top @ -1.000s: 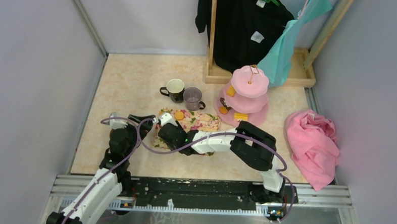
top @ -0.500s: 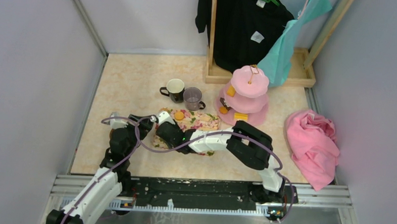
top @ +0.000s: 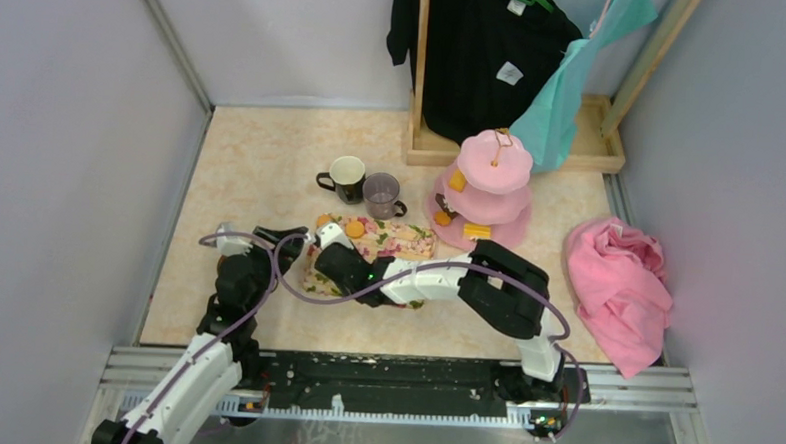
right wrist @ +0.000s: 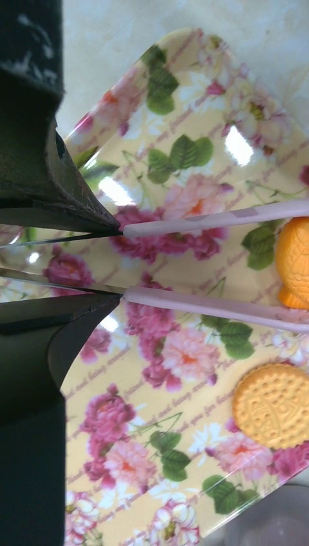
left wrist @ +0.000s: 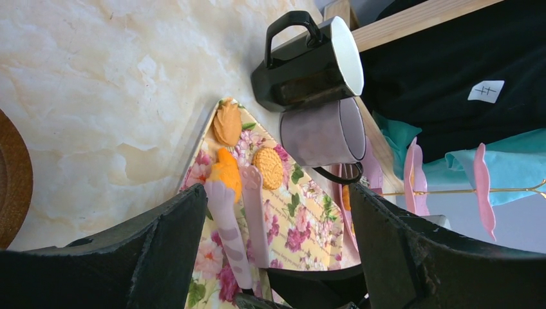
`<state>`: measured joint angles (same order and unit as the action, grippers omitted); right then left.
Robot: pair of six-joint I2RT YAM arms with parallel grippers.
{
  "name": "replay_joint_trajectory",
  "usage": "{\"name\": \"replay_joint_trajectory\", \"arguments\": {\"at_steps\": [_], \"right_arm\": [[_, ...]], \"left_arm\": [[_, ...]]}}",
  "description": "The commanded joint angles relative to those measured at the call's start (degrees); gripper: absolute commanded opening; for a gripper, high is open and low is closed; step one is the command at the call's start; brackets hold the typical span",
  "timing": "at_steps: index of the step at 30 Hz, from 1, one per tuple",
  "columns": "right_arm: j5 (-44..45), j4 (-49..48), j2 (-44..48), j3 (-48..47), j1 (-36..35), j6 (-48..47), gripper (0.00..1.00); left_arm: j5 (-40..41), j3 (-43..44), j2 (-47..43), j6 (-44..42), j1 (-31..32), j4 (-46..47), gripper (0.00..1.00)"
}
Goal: Serve the afternoon tea
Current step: Place the desert on the desert table.
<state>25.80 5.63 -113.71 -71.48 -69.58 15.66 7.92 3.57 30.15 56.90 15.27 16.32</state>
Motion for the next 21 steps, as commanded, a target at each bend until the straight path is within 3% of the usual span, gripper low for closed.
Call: {"name": "replay_joint_trajectory", "arguments": {"at_steps": [1,11,21], "right_arm": [[-0.5,2.9,5.6,1.3,-0.2,1.2,0.36],[1.0,4.8,12.4,6.6,-2.0,3.3,0.35],[6.3,11.1,26.1,11.8,-3.5,6.8,0.34]], "left_arm": [[0.1,0.1,-1.1,-0.9,0.1,-0.8,0.87],[0.2,0.1,-1.3,-1.2,0.1,-1.1,0.87],[-0.1,-0.2,-1.2,-1.8,0.1,-0.5,0.87]]}}
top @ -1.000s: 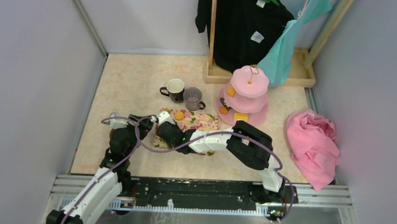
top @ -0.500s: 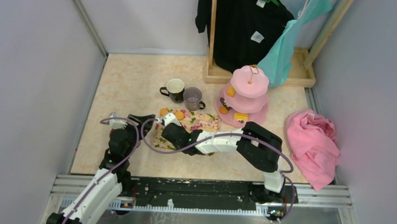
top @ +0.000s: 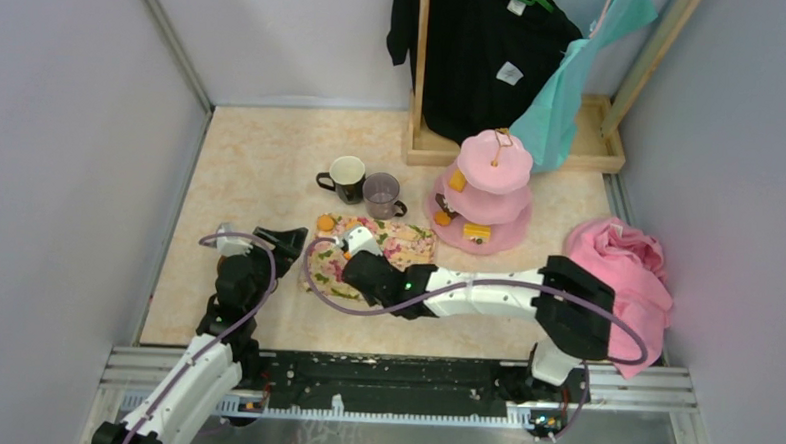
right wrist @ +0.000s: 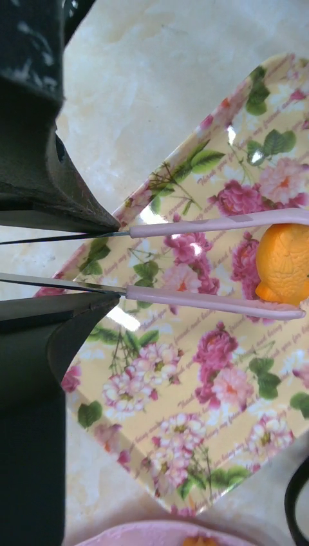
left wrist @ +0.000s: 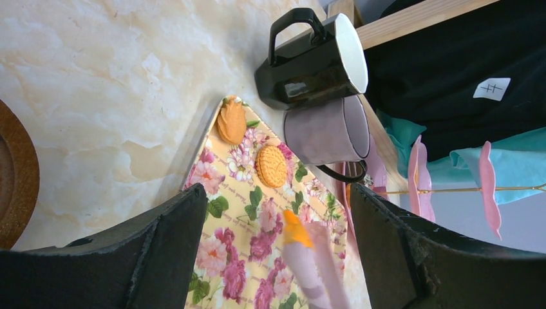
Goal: Serve the afternoon tea
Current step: Place the desert on the desert table.
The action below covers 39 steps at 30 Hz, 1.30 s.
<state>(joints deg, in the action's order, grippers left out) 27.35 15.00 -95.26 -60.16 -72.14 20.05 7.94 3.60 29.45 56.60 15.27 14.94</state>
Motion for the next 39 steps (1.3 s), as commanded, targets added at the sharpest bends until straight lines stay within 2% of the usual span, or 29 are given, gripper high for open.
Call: {"name": "replay_joint_trajectory", "arguments": {"at_steps": [1,15,26,39], "right_arm": [[5.6,2.7,9.5,0.9,-1.1,2.8,0.34],[15.4,20.0,24.7,2.7,-1.0,11.3,0.33],[22.6,33.6,30.6,1.6,-0.9,20.3,0.33],[23.1,37.7,34.3,3.4,5.0,21.7,0.34]], "left_arm": [[-0.2,-0.3,-0.5,-1.6,0.1,1.1,0.87],[-2.7,-0.4,3.1,-2.6,0.1,5.8,0.87],[-5.3,0.4,4.9,-4.1,0.1,8.4,0.87],[-7.6,0.5,6.9,-4.7,0.1,10.5,0.87]]}}
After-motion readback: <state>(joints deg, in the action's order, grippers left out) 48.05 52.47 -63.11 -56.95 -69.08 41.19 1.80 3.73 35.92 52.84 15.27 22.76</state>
